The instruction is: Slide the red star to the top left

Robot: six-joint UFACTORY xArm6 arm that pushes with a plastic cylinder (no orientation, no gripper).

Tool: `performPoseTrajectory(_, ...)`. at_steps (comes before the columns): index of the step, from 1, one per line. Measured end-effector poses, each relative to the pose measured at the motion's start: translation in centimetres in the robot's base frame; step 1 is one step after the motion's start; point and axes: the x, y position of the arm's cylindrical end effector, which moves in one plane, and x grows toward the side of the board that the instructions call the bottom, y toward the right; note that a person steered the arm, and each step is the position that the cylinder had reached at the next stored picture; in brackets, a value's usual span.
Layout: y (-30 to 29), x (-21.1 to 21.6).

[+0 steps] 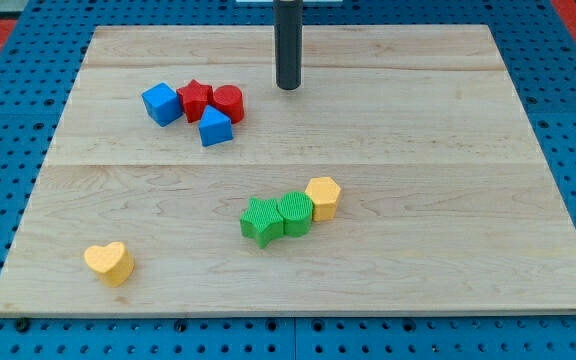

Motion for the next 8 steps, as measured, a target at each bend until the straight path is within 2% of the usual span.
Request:
performPoseTrajectory(1,2.5,1.9)
performPoseTrajectory(2,1.7,4.9)
performPoseTrajectory(3,0.5,5.1)
performPoseTrajectory(4,-1.7,8.1)
performPoseTrajectory(5,-8.2,8.4)
performPoseTrajectory(8,-11.2,4.0)
